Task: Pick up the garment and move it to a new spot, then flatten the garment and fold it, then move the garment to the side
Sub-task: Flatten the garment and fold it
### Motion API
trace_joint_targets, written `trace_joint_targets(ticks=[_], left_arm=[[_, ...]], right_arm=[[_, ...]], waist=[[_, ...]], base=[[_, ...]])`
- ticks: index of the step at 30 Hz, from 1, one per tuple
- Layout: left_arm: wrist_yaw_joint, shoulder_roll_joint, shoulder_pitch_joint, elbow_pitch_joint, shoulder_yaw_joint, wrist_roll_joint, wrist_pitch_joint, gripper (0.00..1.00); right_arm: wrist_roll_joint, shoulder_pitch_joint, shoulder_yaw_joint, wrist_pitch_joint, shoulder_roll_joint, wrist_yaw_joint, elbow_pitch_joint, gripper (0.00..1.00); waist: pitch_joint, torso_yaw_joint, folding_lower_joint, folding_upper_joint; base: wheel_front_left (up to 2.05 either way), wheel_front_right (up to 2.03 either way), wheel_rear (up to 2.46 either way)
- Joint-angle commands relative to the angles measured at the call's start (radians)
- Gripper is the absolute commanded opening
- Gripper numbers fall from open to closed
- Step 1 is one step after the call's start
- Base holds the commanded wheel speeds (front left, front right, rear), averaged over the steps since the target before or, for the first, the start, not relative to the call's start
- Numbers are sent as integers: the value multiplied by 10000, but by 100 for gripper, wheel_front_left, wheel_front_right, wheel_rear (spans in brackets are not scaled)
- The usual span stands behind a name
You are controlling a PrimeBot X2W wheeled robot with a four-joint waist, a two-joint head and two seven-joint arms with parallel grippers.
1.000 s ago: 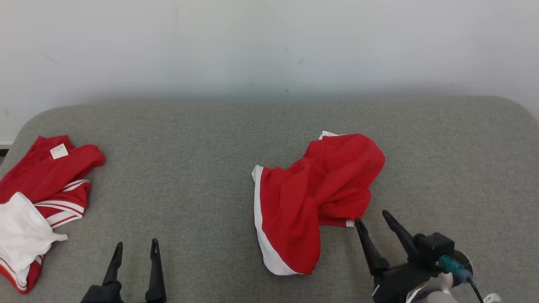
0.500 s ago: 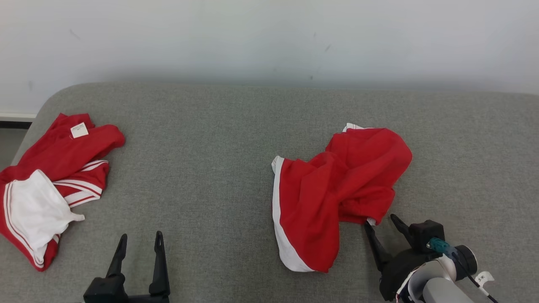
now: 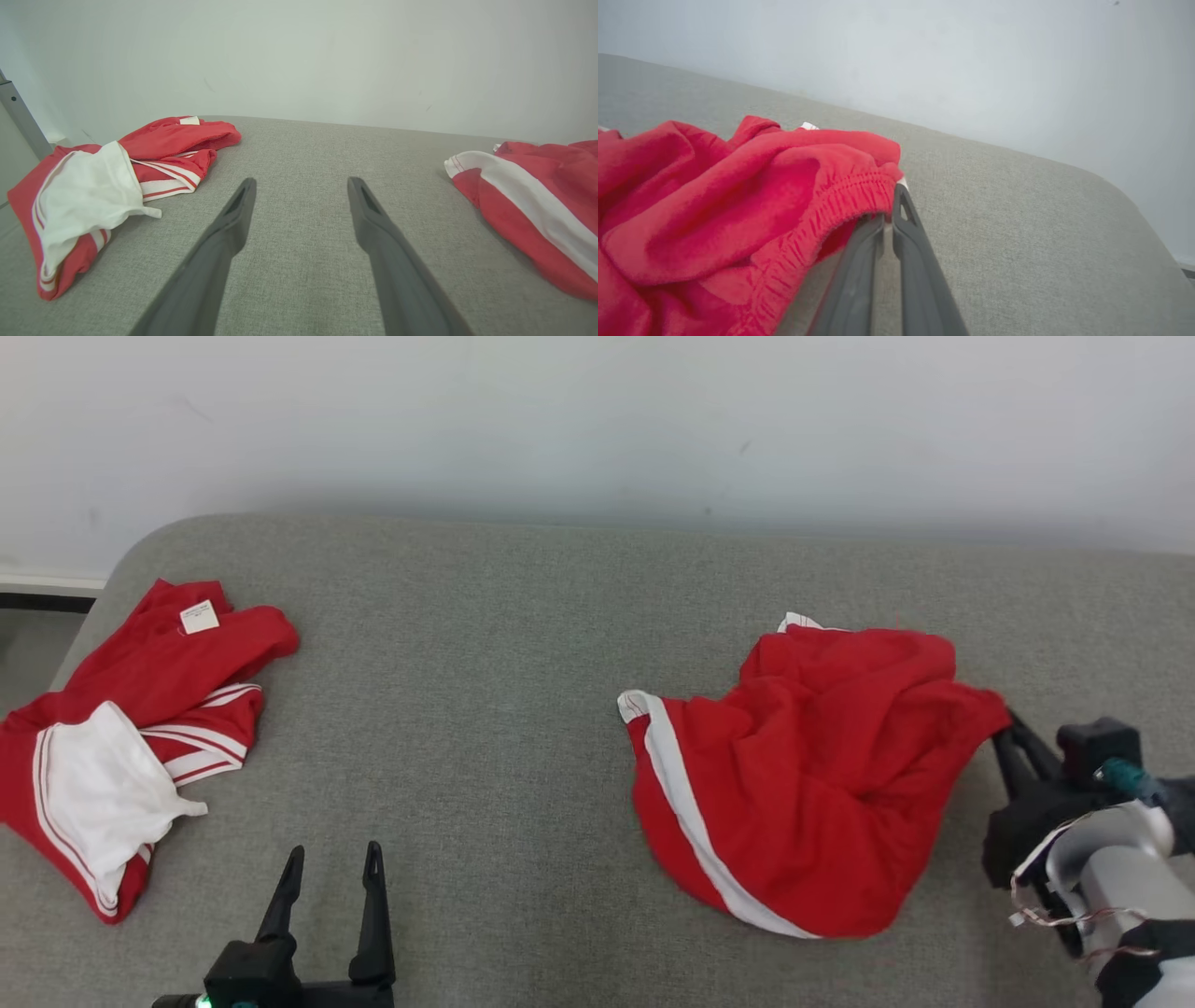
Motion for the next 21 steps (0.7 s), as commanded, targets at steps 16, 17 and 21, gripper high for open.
trace_joint_targets(ticks=[16,17,21], left_arm=[[-156,-222,66,202,62,166,-35,100],[-169,-207,118,206,96,171,-35,100],[-159,-168,289,92,242,168,-35,100]], right_arm=[[441,-1252,625,206,-856,10,1739,100],[549,-1167,602,135,-808,10,1653,100],[861,-619,673,-9,-773,10,1148,100]], waist=[[-184,300,-1,-1],[-285,210,-1,-1],[-497,-234,-1,-1]], base=[[0,0,0],[0,0,0],[0,0,0]])
